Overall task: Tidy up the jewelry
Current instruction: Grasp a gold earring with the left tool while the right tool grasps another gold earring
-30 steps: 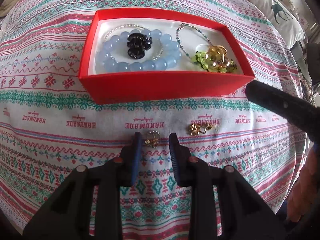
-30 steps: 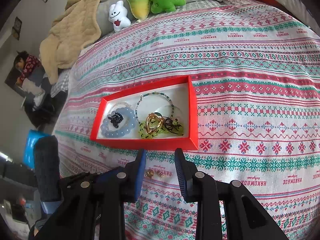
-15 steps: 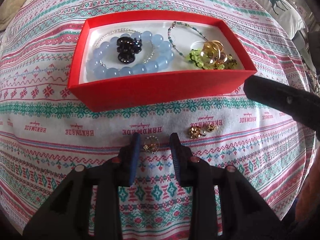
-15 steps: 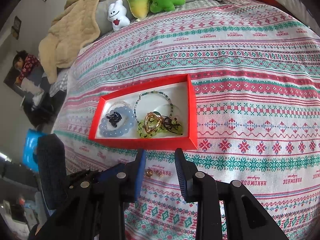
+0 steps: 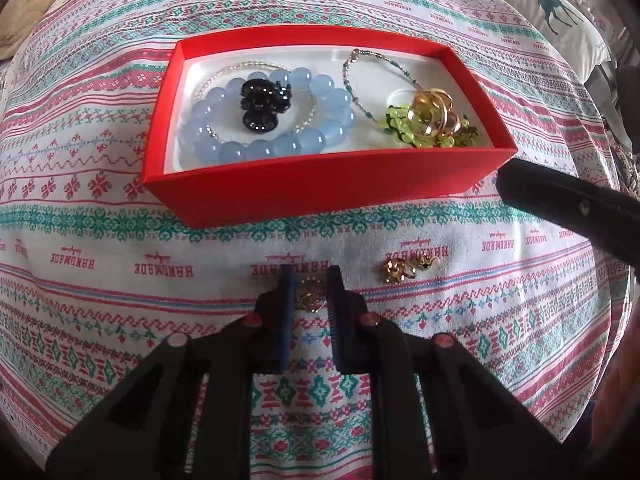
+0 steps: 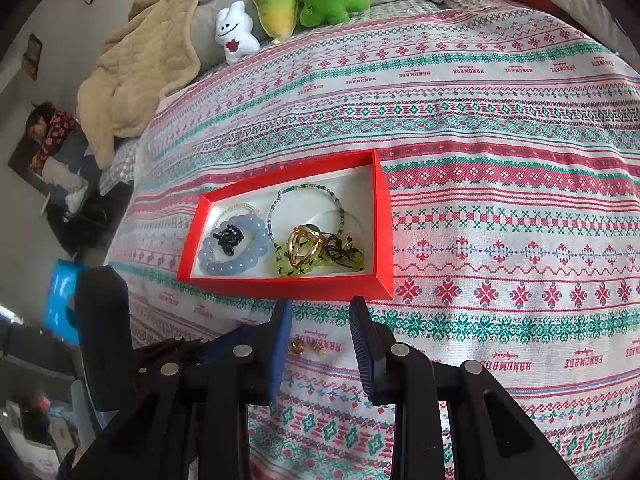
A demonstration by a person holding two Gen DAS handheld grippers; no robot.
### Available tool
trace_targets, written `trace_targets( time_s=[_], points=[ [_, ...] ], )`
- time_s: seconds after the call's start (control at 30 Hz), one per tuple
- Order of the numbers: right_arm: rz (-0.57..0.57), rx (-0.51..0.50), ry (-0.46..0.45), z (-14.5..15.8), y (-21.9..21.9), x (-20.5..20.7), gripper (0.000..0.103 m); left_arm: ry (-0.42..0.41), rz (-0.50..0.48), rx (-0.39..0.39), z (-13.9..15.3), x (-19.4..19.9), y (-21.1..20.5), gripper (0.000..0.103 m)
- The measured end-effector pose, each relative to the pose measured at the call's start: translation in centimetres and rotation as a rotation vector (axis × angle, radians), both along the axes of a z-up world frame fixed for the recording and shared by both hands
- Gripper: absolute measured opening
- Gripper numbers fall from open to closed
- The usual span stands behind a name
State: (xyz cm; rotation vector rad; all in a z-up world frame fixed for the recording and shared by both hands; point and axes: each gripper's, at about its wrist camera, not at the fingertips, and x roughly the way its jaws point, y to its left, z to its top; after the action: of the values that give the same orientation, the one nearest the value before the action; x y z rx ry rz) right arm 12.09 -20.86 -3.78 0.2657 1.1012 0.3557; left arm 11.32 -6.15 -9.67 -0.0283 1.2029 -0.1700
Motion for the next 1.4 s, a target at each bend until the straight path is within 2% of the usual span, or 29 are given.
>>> trace_targets(
  time_s=[0.17,0.63,0.73,0.87,1.03,1.23,1.4],
  points=[
    [0.000,0.000,0.000,0.0,0.0,0.0,0.030,-0.003,0.002,0.004,0.1,-0.2,0.0,0.017],
    [0.003,0.002,0.002,0.0,-0.2,-0.1,0.030,-0.019,0.022,-0.049,1.8,-0.8,1.2,0.016],
    [0.031,-0.008,0.016,-0.2,0.2,-0.2,0.031,-0.028,0.033,-0.068,2.6,-1.0,1.7,0.016],
    [0.131,0.009,0.066,-1.1,1.8,-0.4,0.031,-0.033,0.060,-0.087,3.4,-1.1,2.8,0.016],
    [0.198,-0.085,0.031,-1.6,4.2,-1.1,0.031,-0.035,0.086,-0.104,3.9,-1.1,3.8,0.016],
    [0.231,-0.151,0.024,-2.6,5.6,-0.9,0.027,-0.035,0.094,-0.106,3.8,-1.0,4.6,0.016],
    [0.259,-0.187,0.013,-3.2,6.7,-0.6,0.015,-0.036,0.100,-0.110,3.8,-1.0,5.1,0.016]
  ],
)
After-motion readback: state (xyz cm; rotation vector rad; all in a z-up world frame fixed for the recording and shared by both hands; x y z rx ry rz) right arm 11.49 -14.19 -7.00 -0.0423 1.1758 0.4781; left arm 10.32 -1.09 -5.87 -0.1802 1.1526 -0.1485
